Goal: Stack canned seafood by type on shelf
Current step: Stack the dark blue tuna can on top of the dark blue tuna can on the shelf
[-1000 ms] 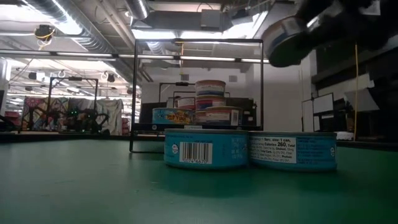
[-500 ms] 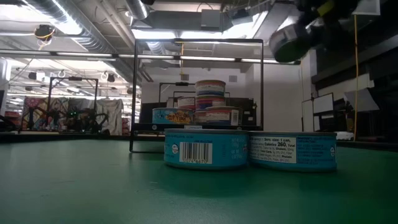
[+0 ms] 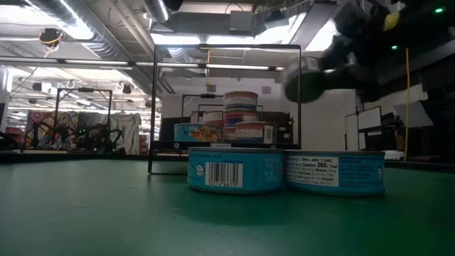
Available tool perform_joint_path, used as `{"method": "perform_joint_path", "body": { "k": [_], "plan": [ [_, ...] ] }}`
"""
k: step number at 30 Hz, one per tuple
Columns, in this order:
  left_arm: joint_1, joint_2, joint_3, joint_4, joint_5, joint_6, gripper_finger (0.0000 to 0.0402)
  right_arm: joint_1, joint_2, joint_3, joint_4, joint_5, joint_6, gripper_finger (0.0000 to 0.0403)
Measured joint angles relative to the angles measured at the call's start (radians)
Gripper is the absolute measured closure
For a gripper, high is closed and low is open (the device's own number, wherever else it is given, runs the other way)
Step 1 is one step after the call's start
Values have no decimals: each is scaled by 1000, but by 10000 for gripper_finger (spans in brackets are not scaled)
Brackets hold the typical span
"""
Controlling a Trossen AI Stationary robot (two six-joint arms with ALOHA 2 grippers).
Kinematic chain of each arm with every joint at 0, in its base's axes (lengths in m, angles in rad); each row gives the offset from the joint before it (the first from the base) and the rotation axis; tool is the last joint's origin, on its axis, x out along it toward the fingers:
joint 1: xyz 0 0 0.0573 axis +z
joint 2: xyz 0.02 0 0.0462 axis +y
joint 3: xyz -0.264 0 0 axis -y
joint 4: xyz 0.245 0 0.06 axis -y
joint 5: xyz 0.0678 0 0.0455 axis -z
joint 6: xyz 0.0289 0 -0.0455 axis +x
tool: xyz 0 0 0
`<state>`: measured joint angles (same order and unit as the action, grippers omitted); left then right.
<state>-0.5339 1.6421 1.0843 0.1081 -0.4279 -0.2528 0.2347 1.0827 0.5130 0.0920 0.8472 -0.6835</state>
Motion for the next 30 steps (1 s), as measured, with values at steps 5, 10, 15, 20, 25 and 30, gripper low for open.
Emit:
{"method": "perform_joint_path", "body": {
  "k": [5, 10, 15, 20, 25, 30],
  "plan": [
    [0, 0, 0, -3, -1, 5, 277, -100, 68, -18, 202, -255, -161, 205],
    [0, 0, 0, -7, -3, 4, 277, -179, 169, -18, 335, -372, -250, 205],
    [0, 0, 0, -22, -3, -7, 277, -219, 247, -16, 442, -405, -311, 205],
    [0, 0, 0, -21, -3, -7, 277, -246, 293, -15, 441, -459, -321, 205],
    [0, 0, 0, -22, -3, -8, 277, -251, 318, -15, 484, -454, -324, 205],
    [0, 0, 0, -21, -3, -8, 277, -251, 334, -15, 543, -449, -402, 205]
  ]
}}
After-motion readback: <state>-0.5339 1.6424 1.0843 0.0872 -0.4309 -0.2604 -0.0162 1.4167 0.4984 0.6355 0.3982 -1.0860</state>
